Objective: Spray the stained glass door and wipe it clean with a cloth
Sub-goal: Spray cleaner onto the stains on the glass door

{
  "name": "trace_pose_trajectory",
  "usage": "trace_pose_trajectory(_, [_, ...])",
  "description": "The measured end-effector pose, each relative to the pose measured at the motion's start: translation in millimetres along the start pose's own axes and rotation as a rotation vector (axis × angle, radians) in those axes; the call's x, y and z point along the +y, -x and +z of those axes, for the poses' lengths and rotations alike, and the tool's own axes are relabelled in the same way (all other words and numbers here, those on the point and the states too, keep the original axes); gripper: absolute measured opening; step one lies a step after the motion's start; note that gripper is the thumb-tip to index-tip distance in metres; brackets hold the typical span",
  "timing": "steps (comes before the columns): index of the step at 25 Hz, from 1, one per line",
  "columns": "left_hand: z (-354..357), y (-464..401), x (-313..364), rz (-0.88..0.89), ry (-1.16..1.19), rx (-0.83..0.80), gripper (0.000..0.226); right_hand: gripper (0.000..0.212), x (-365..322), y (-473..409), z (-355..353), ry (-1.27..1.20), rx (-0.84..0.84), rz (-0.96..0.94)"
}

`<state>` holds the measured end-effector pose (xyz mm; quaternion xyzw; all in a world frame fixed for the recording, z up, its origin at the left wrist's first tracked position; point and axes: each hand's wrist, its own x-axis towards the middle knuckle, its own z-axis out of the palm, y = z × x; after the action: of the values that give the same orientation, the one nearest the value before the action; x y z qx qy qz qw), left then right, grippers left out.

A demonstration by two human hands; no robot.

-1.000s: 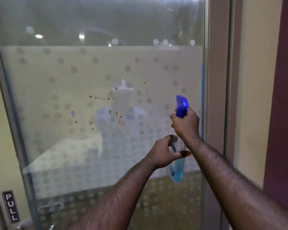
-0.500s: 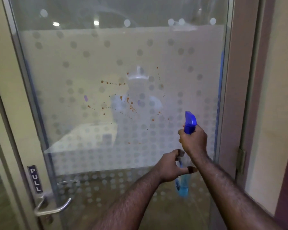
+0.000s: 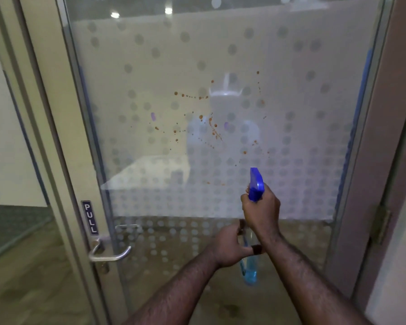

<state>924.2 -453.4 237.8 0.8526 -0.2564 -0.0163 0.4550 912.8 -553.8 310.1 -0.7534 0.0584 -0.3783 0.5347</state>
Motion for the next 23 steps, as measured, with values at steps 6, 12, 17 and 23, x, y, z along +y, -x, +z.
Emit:
trace_pose_trajectory(6, [-38.8,28.3,-27.5,-0.005,-0.021,0.184,0.038,0.008,-30.8,20.0,42.1,-0.035,-0.162,-0.086])
trace_pose_trajectory(12, [-61.9,54.7,-44.8,-0.017,-0.022,0.302,0.042,0.010,-52.1,40.2,69.5,-0.068,-0.268,-0.122])
trace_pose_trajectory(17, [-67.4,81.8,-50.1,-0.068,-0.025,0.387,0.047,0.014,-59.6,62.5,79.6,-0.093,-0.379,-0.174])
trace_pose_trajectory(23, [-58.8,151.2,-64.6,-0.156,-0.007,0.529,0.057,0.020,-49.3,122.1,92.1,-0.233,-0.460,-0.246])
